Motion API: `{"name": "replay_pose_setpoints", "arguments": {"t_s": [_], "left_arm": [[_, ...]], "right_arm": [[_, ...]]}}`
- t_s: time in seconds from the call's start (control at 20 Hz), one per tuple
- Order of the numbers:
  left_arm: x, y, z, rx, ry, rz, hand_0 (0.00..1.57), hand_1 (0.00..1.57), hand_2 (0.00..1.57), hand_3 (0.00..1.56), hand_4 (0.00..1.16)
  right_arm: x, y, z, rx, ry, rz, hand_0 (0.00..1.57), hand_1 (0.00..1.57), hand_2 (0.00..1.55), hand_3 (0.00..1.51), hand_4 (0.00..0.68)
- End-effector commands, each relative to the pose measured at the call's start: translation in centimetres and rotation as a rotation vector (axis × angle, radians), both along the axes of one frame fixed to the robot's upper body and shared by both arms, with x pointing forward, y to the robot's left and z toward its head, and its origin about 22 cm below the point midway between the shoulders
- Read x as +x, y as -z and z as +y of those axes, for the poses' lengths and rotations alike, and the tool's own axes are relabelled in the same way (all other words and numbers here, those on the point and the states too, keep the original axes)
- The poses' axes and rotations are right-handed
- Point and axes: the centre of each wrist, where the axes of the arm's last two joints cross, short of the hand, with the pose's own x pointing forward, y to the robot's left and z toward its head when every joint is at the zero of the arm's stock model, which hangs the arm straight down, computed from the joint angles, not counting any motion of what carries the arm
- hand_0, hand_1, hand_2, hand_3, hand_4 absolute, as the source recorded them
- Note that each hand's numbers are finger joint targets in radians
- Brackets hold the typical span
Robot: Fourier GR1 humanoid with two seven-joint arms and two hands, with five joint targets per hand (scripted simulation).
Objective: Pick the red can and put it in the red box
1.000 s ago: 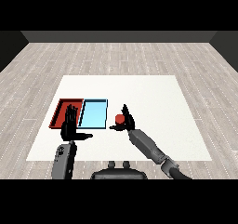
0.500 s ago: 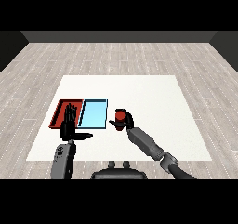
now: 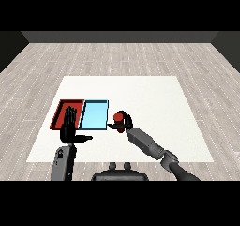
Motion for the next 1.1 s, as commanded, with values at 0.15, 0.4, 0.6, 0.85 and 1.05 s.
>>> {"name": "replay_pose_setpoints", "arguments": {"t_s": [0.15,0.4,0.6,0.85,1.05], "left_arm": [[1.9,-0.7,-1.6,-0.008,0.015,0.007,0.00,0.00,0.00,0.00,0.00],[0.0,0.1,-0.6,-0.011,0.021,0.014,0.00,0.00,0.00,0.00,0.00],[-0.2,-1.1,-0.3,-0.009,0.023,0.001,0.00,0.00,0.00,0.00,0.00],[0.6,-0.9,-2.2,0.028,0.019,0.015,0.00,0.00,0.00,0.00,0.00],[-0.3,-0.8,-1.1,0.052,0.069,0.005,0.00,0.00,0.00,0.00,0.00]], "right_arm": [[1.4,-0.5,-0.1,-0.020,0.015,-0.020,1.55,1.55,1.47,1.41,0.558],[-0.1,-0.9,0.7,-0.018,0.037,-0.077,1.53,1.53,1.47,1.40,0.580],[1.1,-3.1,0.4,0.008,0.028,-0.141,1.54,1.54,1.47,1.38,0.586],[-0.8,-6.8,0.6,0.036,0.033,-0.263,1.52,1.52,1.46,1.38,0.608],[-2.2,-8.6,-0.1,0.072,0.044,-0.333,1.54,1.54,1.47,1.40,0.623]]}}
